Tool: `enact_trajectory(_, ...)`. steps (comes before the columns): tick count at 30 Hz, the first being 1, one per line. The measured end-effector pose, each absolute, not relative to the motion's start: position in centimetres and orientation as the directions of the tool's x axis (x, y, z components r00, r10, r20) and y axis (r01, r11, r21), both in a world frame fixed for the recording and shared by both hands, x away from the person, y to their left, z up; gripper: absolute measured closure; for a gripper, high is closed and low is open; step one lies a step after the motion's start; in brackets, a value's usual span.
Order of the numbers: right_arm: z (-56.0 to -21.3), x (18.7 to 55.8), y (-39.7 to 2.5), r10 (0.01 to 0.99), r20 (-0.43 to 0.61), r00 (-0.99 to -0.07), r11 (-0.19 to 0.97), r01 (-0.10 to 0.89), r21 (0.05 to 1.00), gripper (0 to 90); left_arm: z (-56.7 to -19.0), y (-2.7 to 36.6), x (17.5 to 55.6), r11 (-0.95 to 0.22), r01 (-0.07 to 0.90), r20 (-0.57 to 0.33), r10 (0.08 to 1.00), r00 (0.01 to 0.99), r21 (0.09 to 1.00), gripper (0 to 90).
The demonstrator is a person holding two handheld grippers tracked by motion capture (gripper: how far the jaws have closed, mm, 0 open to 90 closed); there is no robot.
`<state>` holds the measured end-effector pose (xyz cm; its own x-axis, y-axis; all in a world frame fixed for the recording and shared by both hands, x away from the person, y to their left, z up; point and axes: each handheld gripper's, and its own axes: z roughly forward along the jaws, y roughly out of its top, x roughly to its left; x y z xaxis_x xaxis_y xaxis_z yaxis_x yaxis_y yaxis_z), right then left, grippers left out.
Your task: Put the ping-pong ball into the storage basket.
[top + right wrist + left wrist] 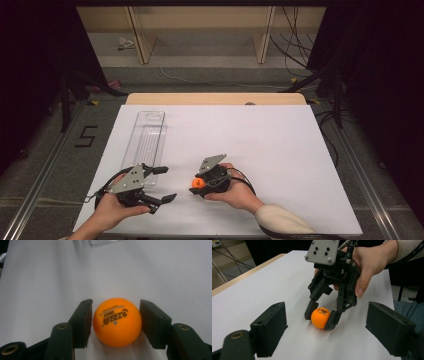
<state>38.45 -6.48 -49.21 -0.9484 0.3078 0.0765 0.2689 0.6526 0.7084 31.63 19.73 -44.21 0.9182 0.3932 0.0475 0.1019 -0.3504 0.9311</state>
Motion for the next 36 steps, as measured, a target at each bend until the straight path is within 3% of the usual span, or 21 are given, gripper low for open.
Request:
enact_trajectory(5, -49.2, 38.4, -6.5, 0.305, 0.07, -0.95, 0.656, 0.263, 0.708, 50.5, -44.2, 19.7, 31.6, -0.35, 0.101, 0.048, 0.393, 0.918, 0.931, 16.5)
enact_trajectory(36, -48.1, 38.4, -6.5, 0.295, 0.056, -0.954, 0.64, 0.241, 0.73, 51.1, -44.2, 19.7, 31.6, -0.349, 0.096, 0.051, 0.39, 0.919, 0.932, 16.5)
